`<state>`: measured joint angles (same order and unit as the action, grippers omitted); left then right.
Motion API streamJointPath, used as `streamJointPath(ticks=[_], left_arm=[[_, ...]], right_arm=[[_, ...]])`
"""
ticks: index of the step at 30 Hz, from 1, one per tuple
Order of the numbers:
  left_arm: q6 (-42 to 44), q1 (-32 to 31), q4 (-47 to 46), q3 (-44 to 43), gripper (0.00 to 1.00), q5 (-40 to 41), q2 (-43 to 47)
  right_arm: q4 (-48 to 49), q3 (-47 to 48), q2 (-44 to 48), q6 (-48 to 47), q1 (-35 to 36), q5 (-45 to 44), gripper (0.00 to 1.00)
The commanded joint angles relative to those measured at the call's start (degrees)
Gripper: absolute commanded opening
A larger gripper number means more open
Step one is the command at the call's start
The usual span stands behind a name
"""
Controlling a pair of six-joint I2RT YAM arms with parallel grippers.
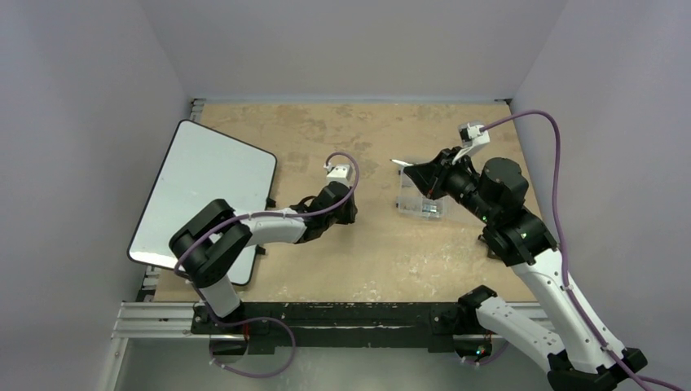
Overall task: Write a sentence on the whiteboard
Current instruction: Place the pen cap at the center of the board, then move the whiteboard to the center of the board.
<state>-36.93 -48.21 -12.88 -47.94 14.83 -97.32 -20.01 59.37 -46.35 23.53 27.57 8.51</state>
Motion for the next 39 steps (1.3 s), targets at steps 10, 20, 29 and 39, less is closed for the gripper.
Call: streamJointPath(ticks=[10, 20, 29, 39], left_arm=[[0.3, -0.6, 0.6, -1.7, 0.76, 3.2, 4.8], [11.8, 8.7, 27.4, -7.4, 0.78, -2.2, 27.0], [14.1, 23.7, 50.2, -19.1, 0.97, 12.8, 37.2], [16.3, 46.5, 54.8, -24.4, 1.00, 10.8, 37.7]], right_arm=[[0.1, 0.4, 0.3, -2.5, -0.2, -2.1, 0.00], [0.5, 0.3, -0.2, -3.0, -0.2, -1.0, 0.00], [1.8, -0.4, -0.6, -2.7, -0.2, 1.7, 0.00], [2.5, -1.6, -1.0, -2.4, -0.2, 6.0, 0.00]])
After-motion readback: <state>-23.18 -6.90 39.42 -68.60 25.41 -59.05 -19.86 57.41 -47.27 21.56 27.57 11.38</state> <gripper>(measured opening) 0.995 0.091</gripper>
